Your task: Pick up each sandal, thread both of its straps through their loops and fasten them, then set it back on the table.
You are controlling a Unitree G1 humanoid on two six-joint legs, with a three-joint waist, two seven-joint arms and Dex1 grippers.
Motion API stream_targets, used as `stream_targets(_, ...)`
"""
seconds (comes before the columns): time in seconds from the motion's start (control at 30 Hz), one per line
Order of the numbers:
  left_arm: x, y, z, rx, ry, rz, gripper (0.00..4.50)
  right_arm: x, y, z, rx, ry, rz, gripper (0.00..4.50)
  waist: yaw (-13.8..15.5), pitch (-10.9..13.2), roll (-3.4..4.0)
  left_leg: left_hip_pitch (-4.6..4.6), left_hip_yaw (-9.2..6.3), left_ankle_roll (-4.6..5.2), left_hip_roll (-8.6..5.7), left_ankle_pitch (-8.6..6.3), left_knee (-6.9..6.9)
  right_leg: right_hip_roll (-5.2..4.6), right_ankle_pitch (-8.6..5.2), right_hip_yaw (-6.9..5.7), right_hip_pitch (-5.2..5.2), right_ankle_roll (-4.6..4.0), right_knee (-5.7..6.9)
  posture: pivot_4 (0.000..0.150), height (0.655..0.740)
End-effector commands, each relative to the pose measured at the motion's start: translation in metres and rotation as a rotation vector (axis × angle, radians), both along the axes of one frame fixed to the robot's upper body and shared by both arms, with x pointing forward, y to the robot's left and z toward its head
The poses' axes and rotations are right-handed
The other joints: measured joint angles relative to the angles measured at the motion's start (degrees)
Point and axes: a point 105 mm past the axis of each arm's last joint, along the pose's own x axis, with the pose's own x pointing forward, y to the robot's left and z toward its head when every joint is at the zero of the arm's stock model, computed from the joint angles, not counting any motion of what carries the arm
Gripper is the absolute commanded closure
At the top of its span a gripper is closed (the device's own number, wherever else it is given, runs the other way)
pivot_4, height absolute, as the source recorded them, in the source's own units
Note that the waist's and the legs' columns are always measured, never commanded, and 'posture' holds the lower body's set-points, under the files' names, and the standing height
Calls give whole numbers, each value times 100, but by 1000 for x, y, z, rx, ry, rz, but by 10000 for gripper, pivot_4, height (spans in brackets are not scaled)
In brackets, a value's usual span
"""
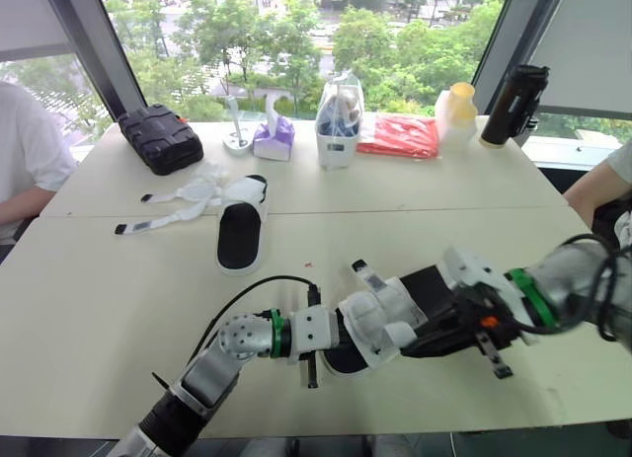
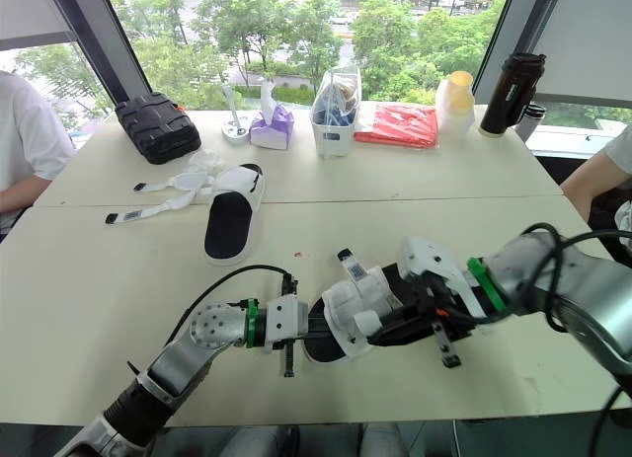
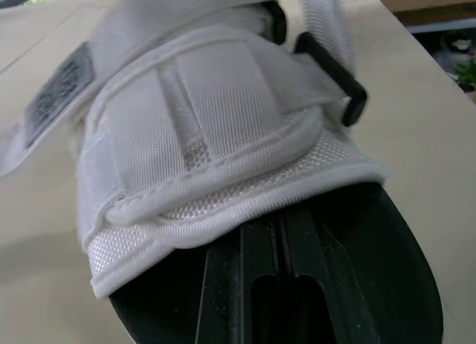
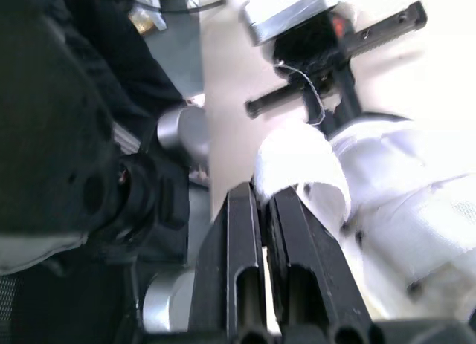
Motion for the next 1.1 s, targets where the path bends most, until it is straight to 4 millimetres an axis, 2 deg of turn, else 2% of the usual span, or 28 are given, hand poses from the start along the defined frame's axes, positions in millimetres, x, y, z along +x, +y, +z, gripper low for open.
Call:
stream_targets(0.03, -7, 12, -34, 128, 90, 0, 45000, 24, 5, 9, 34, -94, -16, 44882, -8, 0, 1, 1, 1, 0, -2, 0, 0, -2, 1, 1, -1, 0, 1, 1500, 7400)
stream_targets(0.1, -7, 12, -34, 130, 88, 0, 45000, 38, 11, 5, 50, -92, -37, 44882, -14, -1, 2, 3, 3, -1, -2, 0, 0, -2, 2, 3, -2, -2, 3, 1500, 7400)
stream_targets(0.2, -7, 13, -34, 131, 88, 3, 45000, 48, 17, -5, 46, -86, -28, 44882, -14, -2, 4, 5, 1, -4, -1, 3, 0, 0, 3, 2, -2, -3, 8, 1500, 7400)
stream_targets(0.47, -7, 14, -34, 132, 86, 13, 45000, 61, 21, -18, 39, -71, -14, 44882, -26, -4, 6, 10, 0, -12, -1, 7, 0, 2, 8, 2, -3, -10, 15, 1500, 7400)
stream_targets(0.57, -6, 14, -34, 132, 84, 16, 45000, 66, 24, -18, 52, -70, -19, 34481, -25, -7, 10, 12, 0, -17, 0, 10, 0, 9, 13, 3, -2, -18, 15, 1500, 7400)
stream_targets(0.73, -5, 16, -34, 131, 83, 26, 45000, 80, 31, -12, 75, -106, -37, 9755, -23, -8, 11, 12, -3, -20, 0, 12, 0, 11, 15, 2, -2, -21, 17, 1500, 7400)
stream_targets(0.9, -4, 15, -33, 128, 82, 31, 45000, 94, 36, -14, 86, -122, -49, 9755, -26, -9, 12, 12, -3, -21, -1, 13, 0, 12, 18, 2, -3, -25, 17, 1500, 7400)
stream_targets(1.0, -3, 15, -33, 128, 81, 34, 45000, 106, 41, -8, 112, -126, -72, 9755, -36, -9, 13, 13, -2, -25, -3, 15, 0, 15, 21, 4, -4, -31, 18, 1500, 7400)
stream_targets(1.1, -2, 16, -33, 126, 79, 39, 45000, 106, 39, -11, 87, -96, -53, 9755, -27, -9, 13, 11, -5, -29, -3, 18, 0, 17, 23, 3, -6, -33, 20, 1500, 7400)
